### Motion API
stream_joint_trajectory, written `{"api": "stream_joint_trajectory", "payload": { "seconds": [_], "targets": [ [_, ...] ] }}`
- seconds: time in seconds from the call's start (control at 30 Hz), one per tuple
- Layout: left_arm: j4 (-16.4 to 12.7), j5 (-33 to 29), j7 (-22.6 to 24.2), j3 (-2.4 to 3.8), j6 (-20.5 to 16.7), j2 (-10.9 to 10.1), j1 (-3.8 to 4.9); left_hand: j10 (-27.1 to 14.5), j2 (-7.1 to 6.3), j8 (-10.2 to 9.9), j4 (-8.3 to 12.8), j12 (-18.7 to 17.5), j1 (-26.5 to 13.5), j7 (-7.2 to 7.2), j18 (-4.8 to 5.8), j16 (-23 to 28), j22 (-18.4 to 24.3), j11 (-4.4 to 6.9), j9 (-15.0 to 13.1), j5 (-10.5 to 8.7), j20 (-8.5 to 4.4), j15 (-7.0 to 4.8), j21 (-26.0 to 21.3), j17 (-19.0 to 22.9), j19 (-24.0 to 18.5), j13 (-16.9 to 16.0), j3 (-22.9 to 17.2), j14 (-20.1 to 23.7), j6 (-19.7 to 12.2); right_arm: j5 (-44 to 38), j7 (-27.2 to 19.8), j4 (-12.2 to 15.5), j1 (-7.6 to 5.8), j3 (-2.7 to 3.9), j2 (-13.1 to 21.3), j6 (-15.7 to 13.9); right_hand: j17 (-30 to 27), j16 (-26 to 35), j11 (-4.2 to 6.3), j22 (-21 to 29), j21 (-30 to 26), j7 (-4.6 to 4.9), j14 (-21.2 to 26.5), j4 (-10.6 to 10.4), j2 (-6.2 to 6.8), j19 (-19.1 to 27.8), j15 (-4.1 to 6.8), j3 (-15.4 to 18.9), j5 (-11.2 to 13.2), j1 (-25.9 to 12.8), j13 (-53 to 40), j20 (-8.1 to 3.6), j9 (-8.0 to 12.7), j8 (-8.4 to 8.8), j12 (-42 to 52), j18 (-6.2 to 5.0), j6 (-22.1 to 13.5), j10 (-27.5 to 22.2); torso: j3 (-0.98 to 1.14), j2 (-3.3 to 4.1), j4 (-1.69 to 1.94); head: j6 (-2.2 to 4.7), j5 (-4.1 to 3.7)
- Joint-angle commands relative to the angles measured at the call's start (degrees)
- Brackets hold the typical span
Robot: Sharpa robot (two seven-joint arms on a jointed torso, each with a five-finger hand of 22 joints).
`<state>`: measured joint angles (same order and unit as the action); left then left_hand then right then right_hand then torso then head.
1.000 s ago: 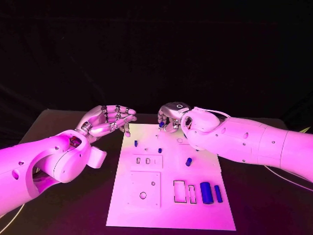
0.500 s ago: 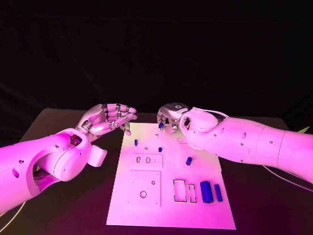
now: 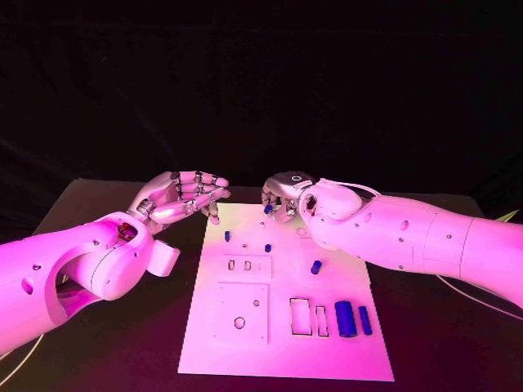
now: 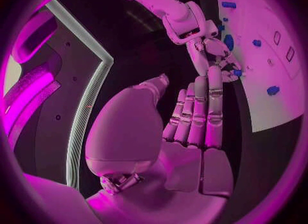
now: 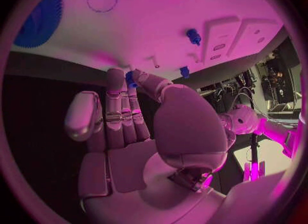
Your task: Assemble the parts on the task board
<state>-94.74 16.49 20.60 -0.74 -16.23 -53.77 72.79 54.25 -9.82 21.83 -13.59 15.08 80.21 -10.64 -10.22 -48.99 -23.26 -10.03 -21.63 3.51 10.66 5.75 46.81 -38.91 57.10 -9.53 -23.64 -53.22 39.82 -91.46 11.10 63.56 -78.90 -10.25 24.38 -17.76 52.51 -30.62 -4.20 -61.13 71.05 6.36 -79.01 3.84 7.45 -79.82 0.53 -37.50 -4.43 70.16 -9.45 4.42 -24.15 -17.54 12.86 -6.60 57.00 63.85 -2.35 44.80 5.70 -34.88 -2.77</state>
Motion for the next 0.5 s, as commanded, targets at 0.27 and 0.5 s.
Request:
{"api": "stream_joint_trajectory", "payload": {
  "seconds": [0.27,0.5],
  "targets": [
    [-0.16,-0.02,0.33,0.05,1.14,0.08,0.15,-0.4,0.13,-0.27,0.11,-0.28,-0.26,-3.31,-0.24,0.18,-0.05,0.18,-0.07,-0.16,-0.1,-0.09,0.29,0.09,-0.38,0.06,-0.32,0.4,-0.33,-0.42,-0.42,-0.71,0.41,-0.15,-0.61,1.88,0.2,0.4,0.04,-0.08,0.16,0.13,-0.35,-0.28,-0.11,-0.15,-0.17,-0.02,-0.28,-0.75,0.0,0.11,-5.38,-1.8,-0.36,0.95,-0.11,-0.74,0.01,0.06,-0.02,-0.11,0.12],
    [-0.11,-0.02,0.31,0.05,1.25,0.12,0.18,-0.4,0.13,-0.27,0.11,-0.28,-0.26,-3.31,-0.24,0.18,-0.05,0.18,-0.07,-0.16,-0.1,-0.09,0.29,0.09,-0.38,0.06,-0.32,0.4,-0.33,-0.41,-0.51,-0.85,0.5,-0.17,-0.78,1.94,0.41,0.62,-0.19,0.03,0.03,0.35,-0.3,-0.36,0.15,-0.01,-0.34,-0.11,-0.31,-0.96,0.11,0.24,-5.5,-1.47,-0.72,0.92,-0.72,-1.47,-0.06,0.0,-0.02,-0.22,0.18]
  ]
}}
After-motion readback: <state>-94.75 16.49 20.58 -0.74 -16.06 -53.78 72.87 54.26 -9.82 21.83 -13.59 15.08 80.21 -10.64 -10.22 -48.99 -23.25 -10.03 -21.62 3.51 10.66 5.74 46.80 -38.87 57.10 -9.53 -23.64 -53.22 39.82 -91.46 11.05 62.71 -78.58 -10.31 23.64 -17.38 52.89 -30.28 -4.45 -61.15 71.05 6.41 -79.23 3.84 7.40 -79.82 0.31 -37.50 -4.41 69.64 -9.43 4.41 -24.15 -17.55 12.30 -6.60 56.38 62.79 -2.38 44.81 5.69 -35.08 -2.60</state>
